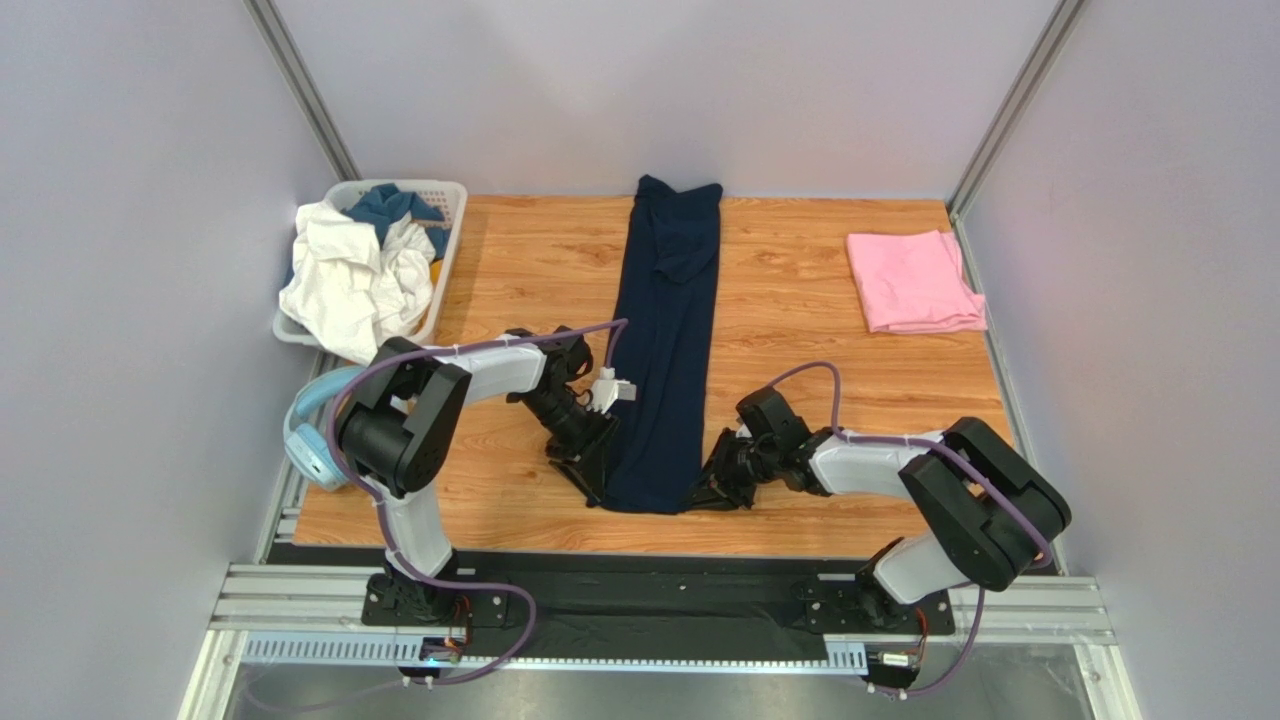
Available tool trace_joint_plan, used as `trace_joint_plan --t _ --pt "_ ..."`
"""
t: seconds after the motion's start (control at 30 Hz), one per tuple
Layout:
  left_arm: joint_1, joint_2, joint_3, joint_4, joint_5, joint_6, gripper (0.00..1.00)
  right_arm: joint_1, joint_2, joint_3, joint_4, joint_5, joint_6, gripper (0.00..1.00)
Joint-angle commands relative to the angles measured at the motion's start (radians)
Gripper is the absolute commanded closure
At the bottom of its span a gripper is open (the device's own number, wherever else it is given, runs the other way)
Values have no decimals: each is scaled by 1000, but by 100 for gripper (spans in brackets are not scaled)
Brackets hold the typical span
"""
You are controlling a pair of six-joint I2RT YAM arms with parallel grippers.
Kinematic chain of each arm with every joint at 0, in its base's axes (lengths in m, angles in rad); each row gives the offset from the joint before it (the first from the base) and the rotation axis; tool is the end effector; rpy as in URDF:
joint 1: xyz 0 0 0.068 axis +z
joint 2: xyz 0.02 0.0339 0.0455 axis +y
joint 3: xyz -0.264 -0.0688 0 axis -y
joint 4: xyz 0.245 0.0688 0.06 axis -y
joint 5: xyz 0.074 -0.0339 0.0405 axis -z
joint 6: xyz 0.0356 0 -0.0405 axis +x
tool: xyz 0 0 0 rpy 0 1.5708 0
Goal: Fold and stack the t-shirts
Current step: Grab the bottom of the folded rectangular tshirt with both arms
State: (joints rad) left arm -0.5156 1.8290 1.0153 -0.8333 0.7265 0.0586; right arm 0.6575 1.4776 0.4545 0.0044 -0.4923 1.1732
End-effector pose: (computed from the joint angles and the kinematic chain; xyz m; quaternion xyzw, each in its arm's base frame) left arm 0.2421 -0.1644 0.1316 -0.2515 -0.8997 0.3378 0.1151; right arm 0.1714 0.1536 0.1087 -0.1737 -0.9192 -0.3525 0.0247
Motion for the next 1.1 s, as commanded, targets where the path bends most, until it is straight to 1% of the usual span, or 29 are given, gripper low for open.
trace_joint_plan --t 0.0,0.17,0.27,0.33,0.47,0.57,0.63,0.67,0.8,0.9,0.93,1.0,1.07 --pt "3 -8 0 -3 10 27 57 -4 9 -19 -14 70 -11 85" --pt "3 6 6 -3 8 26 58 -4 15 -19 -12 67 -10 89" --pt "3 19 9 -4 16 32 63 -2 21 -20 -14 66 -7 92" --pt "3 26 12 -9 22 37 69 -4 29 -19 17 63 -6 94" --pt "3 30 17 -16 24 44 71 -4 42 -16 28 55 -4 100" --pt "5 26 23 -26 27 49 74 -4 44 -10 28 51 -6 100" --pt "6 21 26 -33 28 52 96 -2 41 -4 23 47 -9 100" --pt "6 12 32 -38 19 53 100 -2 39 1 14 47 -13 100" --pt "17 -17 55 -78 43 84 100 -2 0 24 -43 49 -30 100" --pt "19 -28 92 -163 83 154 100 -2 -48 35 -95 55 -43 100" --pt "20 -28 115 -229 89 173 100 -2 -60 36 -122 58 -46 100" --pt "20 -33 126 -298 99 228 100 -2 -104 35 -148 66 -52 100" --pt "20 -42 129 -326 108 251 100 -2 -134 32 -176 69 -50 100"
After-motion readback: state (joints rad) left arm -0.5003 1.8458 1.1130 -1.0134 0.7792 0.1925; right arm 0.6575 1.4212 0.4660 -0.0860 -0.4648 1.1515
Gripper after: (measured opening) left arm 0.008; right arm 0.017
